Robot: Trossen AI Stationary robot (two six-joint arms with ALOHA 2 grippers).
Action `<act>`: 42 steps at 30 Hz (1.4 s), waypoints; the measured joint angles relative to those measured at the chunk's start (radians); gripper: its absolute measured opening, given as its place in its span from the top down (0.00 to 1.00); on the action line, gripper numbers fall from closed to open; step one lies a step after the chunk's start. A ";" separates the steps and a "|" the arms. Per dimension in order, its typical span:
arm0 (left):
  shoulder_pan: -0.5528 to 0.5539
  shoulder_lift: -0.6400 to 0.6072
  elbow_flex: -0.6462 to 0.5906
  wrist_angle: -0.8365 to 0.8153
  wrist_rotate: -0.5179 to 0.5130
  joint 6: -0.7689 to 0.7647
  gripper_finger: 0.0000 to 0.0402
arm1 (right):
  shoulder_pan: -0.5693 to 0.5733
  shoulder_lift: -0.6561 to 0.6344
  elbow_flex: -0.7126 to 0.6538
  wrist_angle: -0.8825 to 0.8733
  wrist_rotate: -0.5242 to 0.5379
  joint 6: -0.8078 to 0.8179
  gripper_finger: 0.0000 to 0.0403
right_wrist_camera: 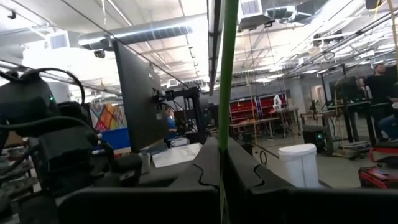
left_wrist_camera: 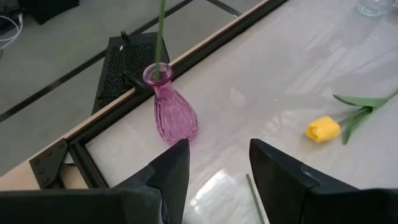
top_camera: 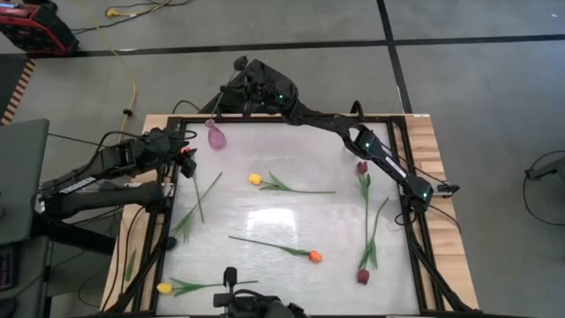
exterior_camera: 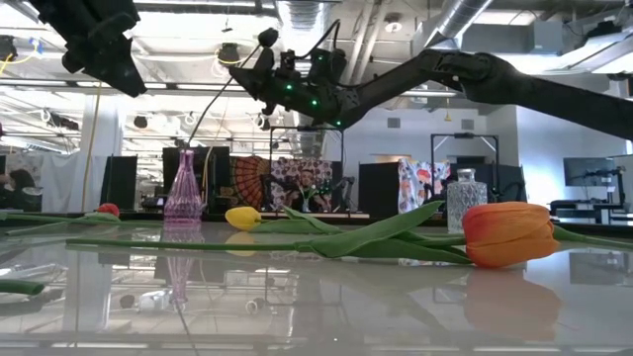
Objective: Sort flowers into vase by color
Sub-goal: Put the top black tulip into the violet vase, then put the black tulip into the violet vase
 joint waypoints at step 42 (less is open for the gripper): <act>0.000 0.000 0.000 0.007 0.010 -0.019 0.61 | 0.031 -0.243 0.000 -1.055 -0.025 -0.428 0.33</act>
